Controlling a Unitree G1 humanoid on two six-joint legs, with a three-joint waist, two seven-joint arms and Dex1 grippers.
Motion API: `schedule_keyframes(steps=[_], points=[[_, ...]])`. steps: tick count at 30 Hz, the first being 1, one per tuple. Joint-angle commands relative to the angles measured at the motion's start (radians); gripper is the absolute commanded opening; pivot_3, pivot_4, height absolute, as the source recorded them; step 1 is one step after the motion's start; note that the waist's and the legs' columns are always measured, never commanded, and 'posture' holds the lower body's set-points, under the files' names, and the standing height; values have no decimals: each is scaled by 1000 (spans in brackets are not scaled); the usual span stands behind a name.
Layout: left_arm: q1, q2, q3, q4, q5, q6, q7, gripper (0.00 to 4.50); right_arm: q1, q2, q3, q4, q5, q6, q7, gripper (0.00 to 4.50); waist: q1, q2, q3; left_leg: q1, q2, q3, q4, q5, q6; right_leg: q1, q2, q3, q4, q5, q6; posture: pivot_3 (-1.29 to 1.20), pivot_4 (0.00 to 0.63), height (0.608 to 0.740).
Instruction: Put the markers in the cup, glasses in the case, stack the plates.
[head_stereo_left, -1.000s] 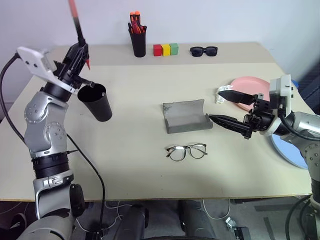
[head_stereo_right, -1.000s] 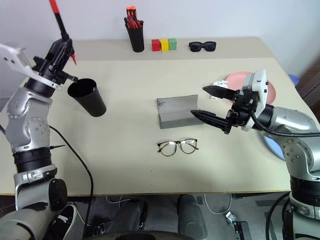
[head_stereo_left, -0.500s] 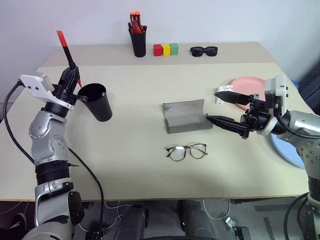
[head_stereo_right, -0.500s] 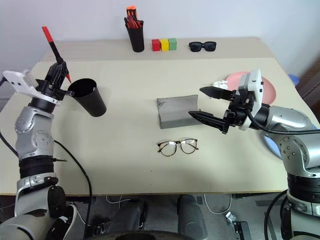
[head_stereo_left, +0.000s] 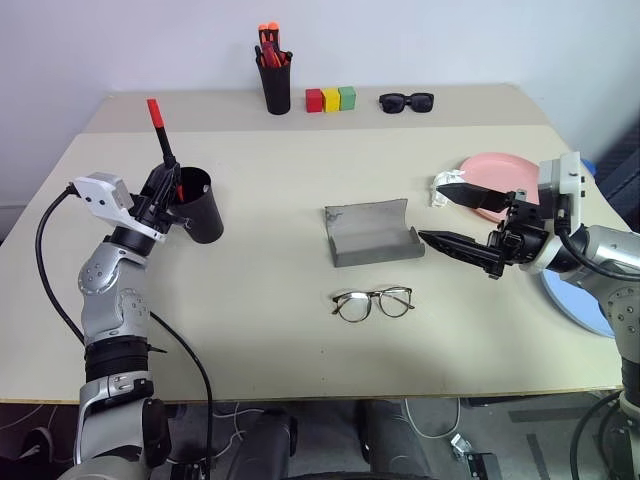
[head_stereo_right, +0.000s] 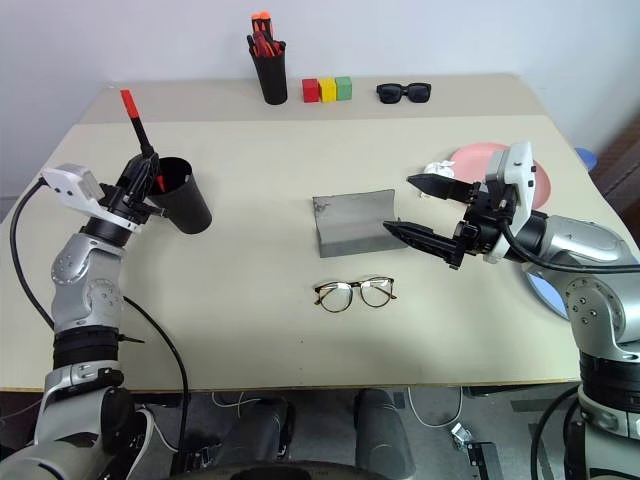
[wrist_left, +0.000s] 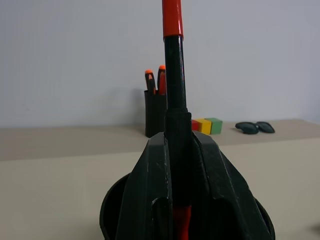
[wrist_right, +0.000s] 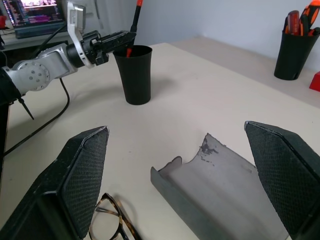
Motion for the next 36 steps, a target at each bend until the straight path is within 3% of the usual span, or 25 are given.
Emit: schedule_keyframes(steps=[1,7,8,14,18,23,29,36], points=[[9,10,10,-17,-4,-29,-1,1364,-7,-9,-22,-29,13,-11,6,4454,0,0,0,0,0,0,0,0,0,0,0,0,0,0,0,0,150,740],[13,11,10,-21,-13,-29,-7,4366,-10,-12,-23,-23,11,-11,12,4454,0,0,0,0,0,0,0,0,0,0,0,0,0,0,0,0,150,740],[12,12,8,-24,-13,-28,-8,4473,-10,-12,-23,-24,11,-11,12,4454,0,0,0,0,0,0,0,0,0,0,0,0,0,0,0,0,150,740],[12,37,-17,-116,-49,66,-39,4473,-9,-13,-27,-23,12,-10,15,4454,0,0,0,0,0,0,0,0,0,0,0,0,0,0,0,0,150,740],[-11,95,-39,-275,-172,287,-83,4473,7,-16,-35,-22,10,-15,23,4454,-1,0,0,0,0,0,0,0,0,0,0,0,0,0,0,0,150,740],[-148,128,-109,-393,-301,520,-111,4473,18,-17,-32,-7,-19,-31,20,4454,2,0,0,0,0,-1,0,0,0,1,0,0,0,0,0,0,150,740],[-239,107,-323,-319,-171,524,-255,4473,39,-21,-38,1,-51,-57,25,4454,-6,1,0,1,0,0,0,0,0,1,0,0,0,0,0,0,150,740],[-253,81,-394,-223,-72,444,-336,4473,92,-15,-74,-61,-40,-49,-25,4454,-2,1,0,0,0,0,0,0,0,0,0,0,-1,0,0,0,150,740]])
